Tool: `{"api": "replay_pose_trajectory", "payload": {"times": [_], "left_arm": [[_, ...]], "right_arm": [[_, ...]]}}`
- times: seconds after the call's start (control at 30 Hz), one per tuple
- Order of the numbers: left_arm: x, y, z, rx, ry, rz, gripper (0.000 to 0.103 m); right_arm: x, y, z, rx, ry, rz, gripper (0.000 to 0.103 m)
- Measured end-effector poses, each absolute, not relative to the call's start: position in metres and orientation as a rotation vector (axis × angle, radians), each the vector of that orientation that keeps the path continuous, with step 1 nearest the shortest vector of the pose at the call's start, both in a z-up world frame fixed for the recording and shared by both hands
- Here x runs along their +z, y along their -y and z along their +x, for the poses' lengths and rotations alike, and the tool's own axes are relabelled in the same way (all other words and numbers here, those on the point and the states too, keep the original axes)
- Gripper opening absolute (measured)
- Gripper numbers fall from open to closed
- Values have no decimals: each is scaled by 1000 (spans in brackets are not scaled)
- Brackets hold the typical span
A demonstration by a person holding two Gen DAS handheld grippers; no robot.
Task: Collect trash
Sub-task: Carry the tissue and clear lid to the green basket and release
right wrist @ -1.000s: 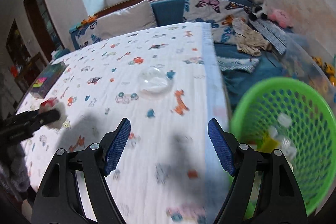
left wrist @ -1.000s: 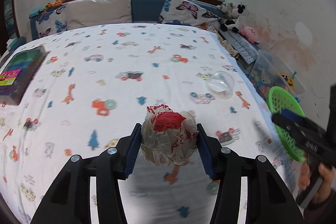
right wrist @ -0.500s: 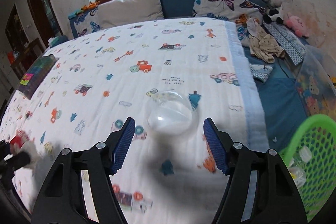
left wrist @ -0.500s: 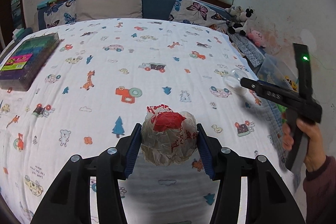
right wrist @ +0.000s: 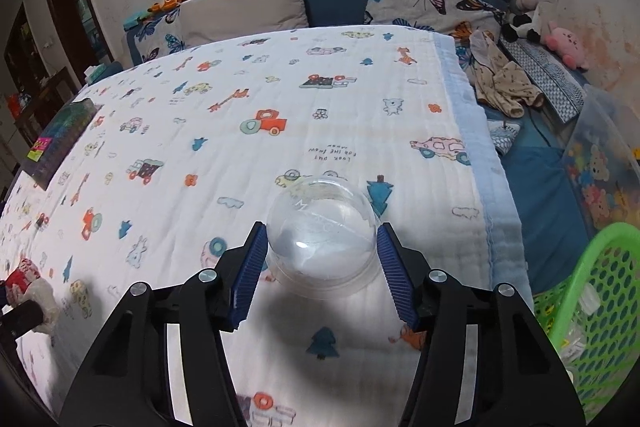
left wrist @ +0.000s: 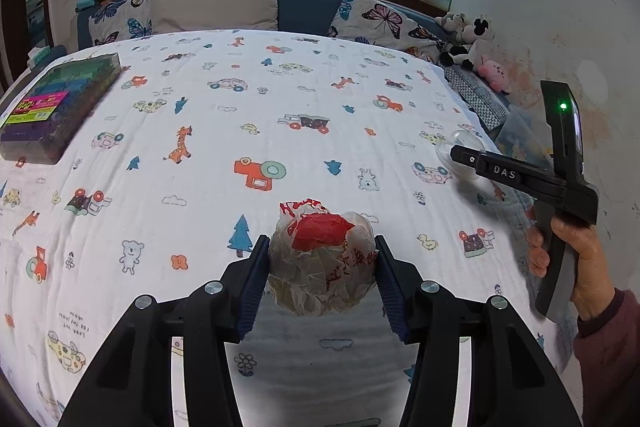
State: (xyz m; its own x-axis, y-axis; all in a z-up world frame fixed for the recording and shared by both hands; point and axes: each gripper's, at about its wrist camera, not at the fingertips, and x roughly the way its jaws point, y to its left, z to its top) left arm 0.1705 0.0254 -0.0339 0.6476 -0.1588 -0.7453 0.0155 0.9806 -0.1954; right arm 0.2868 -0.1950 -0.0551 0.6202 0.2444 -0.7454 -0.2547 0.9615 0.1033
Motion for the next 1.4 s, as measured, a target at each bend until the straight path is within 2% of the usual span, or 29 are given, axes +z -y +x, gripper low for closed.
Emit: {"api": "replay_pose_trajectory", "payload": {"times": [0.37,0.83,1.4], "left_arm": [[-24,-11,164,-133,-841,-167,50],[-11,49,159,-267,-826,-100,50],[5,123,170,-379,-813,-7,50]], "right_arm": [[-35,219,234,280,-827,24,57],[-24,321,165,90,-822,99,57],[-45,414,140,-84,-858,219,58]]}}
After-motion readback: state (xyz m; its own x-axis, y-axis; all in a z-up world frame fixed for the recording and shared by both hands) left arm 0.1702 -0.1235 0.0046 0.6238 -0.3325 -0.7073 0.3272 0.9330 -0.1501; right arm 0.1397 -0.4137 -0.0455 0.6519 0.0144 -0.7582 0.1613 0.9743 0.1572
